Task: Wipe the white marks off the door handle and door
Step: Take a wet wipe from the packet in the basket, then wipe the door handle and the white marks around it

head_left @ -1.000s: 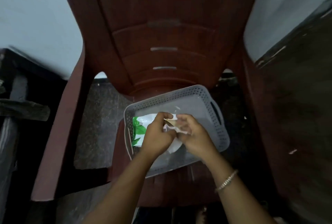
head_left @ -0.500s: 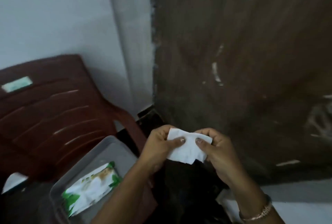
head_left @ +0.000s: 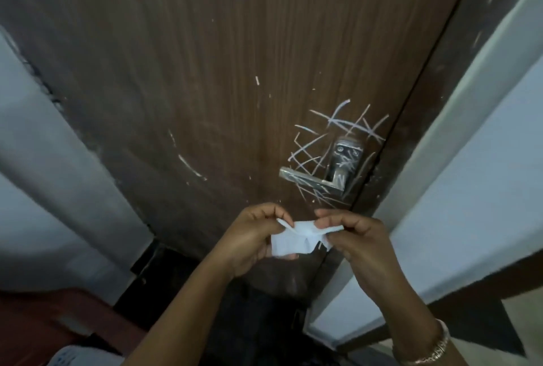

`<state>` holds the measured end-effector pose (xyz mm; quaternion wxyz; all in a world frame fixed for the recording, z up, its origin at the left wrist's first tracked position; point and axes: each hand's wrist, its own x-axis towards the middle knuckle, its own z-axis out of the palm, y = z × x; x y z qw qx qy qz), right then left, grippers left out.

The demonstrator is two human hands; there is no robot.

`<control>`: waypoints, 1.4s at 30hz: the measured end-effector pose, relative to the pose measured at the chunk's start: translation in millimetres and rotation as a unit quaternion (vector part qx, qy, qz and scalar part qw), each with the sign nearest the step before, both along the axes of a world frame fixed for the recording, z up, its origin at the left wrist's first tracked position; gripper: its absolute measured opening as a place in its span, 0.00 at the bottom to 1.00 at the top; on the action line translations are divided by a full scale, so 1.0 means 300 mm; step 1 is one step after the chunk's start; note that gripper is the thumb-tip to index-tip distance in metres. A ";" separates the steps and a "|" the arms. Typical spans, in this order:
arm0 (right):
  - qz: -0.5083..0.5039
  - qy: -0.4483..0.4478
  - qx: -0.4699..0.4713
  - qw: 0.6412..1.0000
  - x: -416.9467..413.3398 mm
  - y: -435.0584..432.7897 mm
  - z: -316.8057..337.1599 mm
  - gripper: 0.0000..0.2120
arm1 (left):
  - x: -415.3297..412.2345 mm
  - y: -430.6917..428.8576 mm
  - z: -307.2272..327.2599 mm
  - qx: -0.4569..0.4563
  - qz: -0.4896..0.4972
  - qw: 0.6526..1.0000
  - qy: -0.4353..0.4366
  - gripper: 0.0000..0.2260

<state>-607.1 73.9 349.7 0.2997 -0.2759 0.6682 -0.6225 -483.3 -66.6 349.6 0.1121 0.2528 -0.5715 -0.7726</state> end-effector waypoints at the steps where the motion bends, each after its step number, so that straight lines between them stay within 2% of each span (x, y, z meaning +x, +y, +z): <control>1: 0.001 -0.010 -0.017 1.000 -0.006 0.007 0.005 0.18 | -0.013 -0.006 0.018 0.014 -0.006 1.000 0.009 0.13; 2: -0.005 -0.011 -0.030 0.999 -0.006 0.008 0.010 0.16 | -0.023 -0.010 0.035 0.007 -0.006 1.000 0.014 0.11; 4: -0.040 0.000 -0.037 0.999 -0.001 0.000 0.013 0.15 | -0.042 -0.024 0.059 -0.098 -0.012 0.995 0.003 0.07; 6: -0.072 0.002 -0.049 0.996 0.010 -0.017 0.011 0.17 | -0.061 -0.038 0.078 -0.206 -0.039 0.978 0.005 0.07; 7: -0.084 0.003 -0.054 0.995 0.017 -0.027 0.016 0.18 | -0.069 -0.045 0.088 -0.213 -0.052 0.975 0.018 0.09; 10: -0.101 0.031 -0.045 0.993 0.036 -0.056 0.040 0.18 | -0.090 -0.075 0.114 -0.116 -0.098 0.986 0.067 0.13; 13: -0.140 0.105 -0.013 0.984 0.065 -0.084 0.058 0.15 | -0.107 -0.115 0.124 -0.009 -0.137 0.985 0.107 0.13; 16: -0.236 0.181 -0.022 0.955 0.092 -0.103 0.082 0.17 | -0.125 -0.138 0.139 0.018 -0.143 0.981 0.128 0.11; 19: -0.254 0.256 -0.021 0.932 0.118 -0.111 0.091 0.20 | -0.128 -0.148 0.153 0.035 -0.165 0.976 0.138 0.10; 23: -0.260 0.212 -0.023 0.942 0.161 -0.122 0.077 0.22 | -0.120 -0.166 0.161 0.049 -0.219 0.965 0.136 0.08; 25: -0.251 0.157 -0.075 0.952 0.177 -0.124 0.086 0.17 | -0.123 -0.160 0.164 0.031 -0.225 0.965 0.129 0.07; 27: -0.230 0.099 -0.118 0.961 0.190 -0.120 0.099 0.10 | -0.133 -0.146 0.165 -0.009 -0.196 0.973 0.122 0.07; 30: -0.202 0.070 -0.127 0.969 0.204 -0.114 0.107 0.13 | -0.150 -0.122 0.162 -0.074 -0.161 0.977 0.118 0.09; 34: -0.220 0.005 -0.160 0.962 0.196 -0.120 0.094 0.15 | -0.160 -0.083 0.160 -0.092 -0.146 0.979 0.113 0.16; 37: -0.227 -0.019 -0.182 0.957 0.165 -0.114 0.085 0.12 | -0.152 -0.069 0.171 -0.109 -0.129 0.974 0.149 0.09; 38: -0.247 0.023 -0.167 0.954 0.146 -0.109 0.089 0.11 | -0.150 -0.073 0.175 -0.125 -0.110 0.973 0.160 0.09; 39: -0.285 0.101 -0.134 0.944 0.123 -0.105 0.095 0.10 | -0.148 -0.084 0.177 -0.147 -0.088 0.971 0.166 0.11; 40: -0.329 0.195 -0.091 0.919 0.097 -0.103 0.107 0.11 | -0.149 -0.097 0.179 -0.172 -0.065 0.969 0.166 0.10; 42: -0.408 0.355 -0.026 0.841 0.039 -0.108 0.136 0.13 | -0.158 -0.126 0.179 -0.196 -0.025 0.967 0.159 0.04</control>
